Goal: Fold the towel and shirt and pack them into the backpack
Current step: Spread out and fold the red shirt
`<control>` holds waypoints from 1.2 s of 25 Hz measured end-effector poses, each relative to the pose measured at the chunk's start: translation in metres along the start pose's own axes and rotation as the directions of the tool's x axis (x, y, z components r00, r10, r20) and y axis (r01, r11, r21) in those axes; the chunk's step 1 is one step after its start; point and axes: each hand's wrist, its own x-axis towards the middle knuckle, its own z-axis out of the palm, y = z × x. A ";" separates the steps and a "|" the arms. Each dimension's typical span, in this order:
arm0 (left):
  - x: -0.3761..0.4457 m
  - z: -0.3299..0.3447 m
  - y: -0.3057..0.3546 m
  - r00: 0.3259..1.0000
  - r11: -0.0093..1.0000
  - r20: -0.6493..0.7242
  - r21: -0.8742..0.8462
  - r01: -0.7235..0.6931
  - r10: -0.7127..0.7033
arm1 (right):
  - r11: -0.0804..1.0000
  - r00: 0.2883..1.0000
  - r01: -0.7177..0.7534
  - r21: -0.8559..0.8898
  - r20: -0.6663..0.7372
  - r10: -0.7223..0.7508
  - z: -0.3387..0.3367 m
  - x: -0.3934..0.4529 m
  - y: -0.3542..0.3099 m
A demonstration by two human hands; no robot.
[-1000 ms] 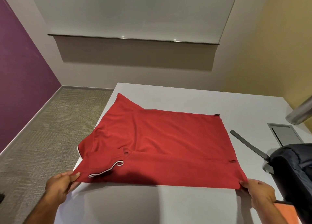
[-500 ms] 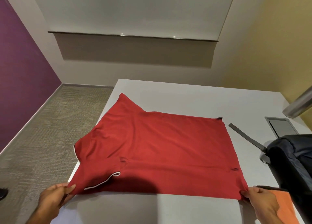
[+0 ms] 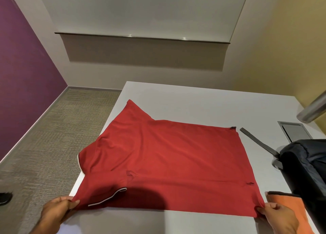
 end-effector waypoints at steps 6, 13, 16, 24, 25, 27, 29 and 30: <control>-0.005 -0.001 0.012 1.000 0.986 0.018 0.168 -0.021 0.018 | 0.988 0.997 0.077 -0.134 -0.013 -0.080 0.000 -0.006 -0.013; -0.012 0.015 0.067 0.833 0.689 0.086 0.519 -0.506 0.547 | 0.830 0.890 0.425 -0.362 0.001 -0.456 0.006 -0.009 -0.047; -0.020 0.048 0.100 0.680 0.484 0.236 0.546 -0.684 0.695 | 0.753 0.817 0.532 -0.386 -0.001 -0.577 0.014 -0.003 -0.077; -0.010 0.144 0.196 0.468 0.151 0.477 0.562 -0.813 0.744 | 0.544 0.647 0.705 -0.455 0.098 -0.756 0.025 0.047 -0.187; -0.009 0.155 0.208 0.446 0.107 0.507 0.565 -0.818 0.738 | 0.521 0.634 0.713 -0.469 0.115 -0.765 0.027 0.054 -0.199; -0.010 0.177 0.230 0.399 0.001 0.570 0.573 -0.820 0.718 | 0.465 0.614 0.720 -0.515 0.160 -0.773 0.032 0.066 -0.219; -0.007 0.199 0.251 0.379 -0.063 0.613 0.576 -0.815 0.694 | 0.427 0.605 0.723 -0.543 0.200 -0.771 0.039 0.080 -0.234; -0.003 0.211 0.260 0.371 -0.079 0.633 0.566 -0.821 0.679 | 0.415 0.607 0.723 -0.552 0.220 -0.764 0.043 0.087 -0.240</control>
